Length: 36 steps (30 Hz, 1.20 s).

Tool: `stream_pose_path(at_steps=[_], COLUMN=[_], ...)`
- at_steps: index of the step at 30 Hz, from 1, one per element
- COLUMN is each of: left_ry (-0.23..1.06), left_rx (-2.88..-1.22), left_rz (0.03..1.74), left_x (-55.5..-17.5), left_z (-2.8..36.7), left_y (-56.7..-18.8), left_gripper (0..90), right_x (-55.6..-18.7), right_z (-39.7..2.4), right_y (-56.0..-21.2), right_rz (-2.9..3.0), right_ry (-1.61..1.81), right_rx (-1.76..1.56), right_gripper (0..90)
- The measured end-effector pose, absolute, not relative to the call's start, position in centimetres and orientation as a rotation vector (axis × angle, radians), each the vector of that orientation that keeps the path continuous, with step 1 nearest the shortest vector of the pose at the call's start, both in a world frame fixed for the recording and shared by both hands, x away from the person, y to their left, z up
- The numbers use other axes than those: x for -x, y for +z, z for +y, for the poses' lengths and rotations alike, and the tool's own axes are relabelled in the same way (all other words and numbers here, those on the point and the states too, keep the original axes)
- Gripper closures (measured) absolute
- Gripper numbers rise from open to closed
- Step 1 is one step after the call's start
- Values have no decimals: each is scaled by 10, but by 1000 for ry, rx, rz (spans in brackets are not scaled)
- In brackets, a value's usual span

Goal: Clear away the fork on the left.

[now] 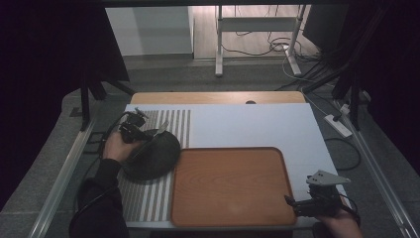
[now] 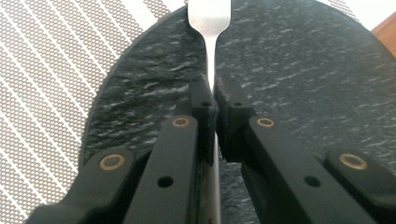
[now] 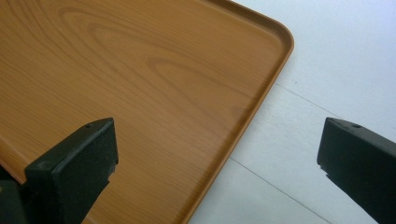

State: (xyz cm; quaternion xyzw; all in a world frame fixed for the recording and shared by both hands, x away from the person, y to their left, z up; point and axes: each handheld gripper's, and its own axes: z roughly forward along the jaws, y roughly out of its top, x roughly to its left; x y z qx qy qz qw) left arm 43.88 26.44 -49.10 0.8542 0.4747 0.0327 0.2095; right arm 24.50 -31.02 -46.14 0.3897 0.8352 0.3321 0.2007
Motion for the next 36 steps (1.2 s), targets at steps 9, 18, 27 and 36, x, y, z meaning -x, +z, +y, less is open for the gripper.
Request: stream_pose_path(at_steps=[9,18,27,36], left_ry=[89,72,48,10], left_rx=[-2386,-2389,-2392,-2389], left_rz=[1284,1239,1208,1199], left_x=[-420,-399,-380,-360], left_z=[250,236,220,205], left_y=[-487,-484,-483,-484], left_gripper=[851,851,851,851], right_x=[-245,-244,-244,-244], right_z=[-310,-310,-310,-310], right_y=[-461,-461,-461,-461], right_rz=[2335,2335,2335,2337], right_ry=[929,929,930,928], right_rx=[-1081,-1078,-1077,-1072], right_gripper=[0,0,0,0])
